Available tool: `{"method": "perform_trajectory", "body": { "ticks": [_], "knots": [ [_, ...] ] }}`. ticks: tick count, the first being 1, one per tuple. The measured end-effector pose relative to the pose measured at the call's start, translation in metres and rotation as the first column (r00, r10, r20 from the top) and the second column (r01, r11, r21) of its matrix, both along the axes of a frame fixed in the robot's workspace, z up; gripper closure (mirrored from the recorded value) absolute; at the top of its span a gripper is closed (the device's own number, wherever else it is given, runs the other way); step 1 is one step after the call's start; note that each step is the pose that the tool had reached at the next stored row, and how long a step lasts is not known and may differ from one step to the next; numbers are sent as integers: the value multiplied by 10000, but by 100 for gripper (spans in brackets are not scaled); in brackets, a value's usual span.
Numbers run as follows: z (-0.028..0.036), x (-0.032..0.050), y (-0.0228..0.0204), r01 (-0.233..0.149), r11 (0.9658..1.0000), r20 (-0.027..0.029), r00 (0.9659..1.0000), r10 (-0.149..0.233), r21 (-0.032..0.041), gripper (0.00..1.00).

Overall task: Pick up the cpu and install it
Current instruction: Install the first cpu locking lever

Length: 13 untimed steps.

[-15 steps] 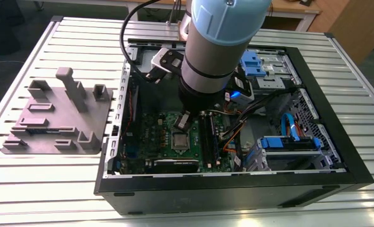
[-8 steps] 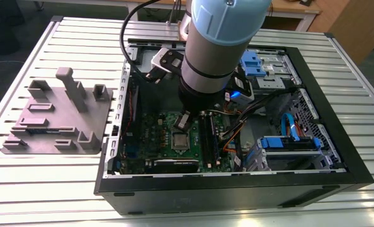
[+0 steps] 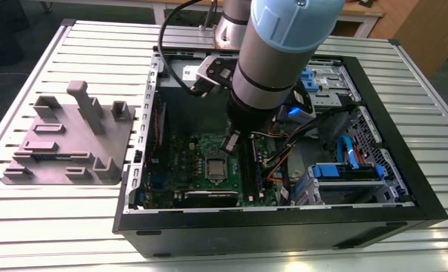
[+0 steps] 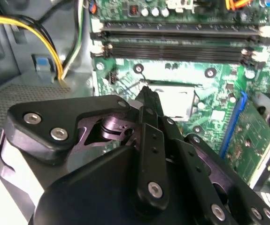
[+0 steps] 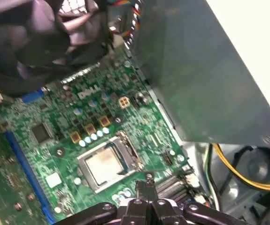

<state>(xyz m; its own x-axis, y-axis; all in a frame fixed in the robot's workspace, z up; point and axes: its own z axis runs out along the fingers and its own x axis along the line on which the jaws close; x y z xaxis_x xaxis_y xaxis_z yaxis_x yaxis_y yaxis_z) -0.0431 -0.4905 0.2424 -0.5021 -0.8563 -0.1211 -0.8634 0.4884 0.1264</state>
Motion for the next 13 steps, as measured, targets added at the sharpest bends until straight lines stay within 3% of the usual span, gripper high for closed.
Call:
{"method": "perform_trajectory", "body": {
  "ticks": [3,9,13],
  "knots": [
    [-1,65,51,0,10000,-10,10000,0,1,89],
    [-1,156,96,0,10000,-16,10000,0,-1,89],
    [-1,165,104,2,10000,-17,10000,-2,-1,89]
  ]
}}
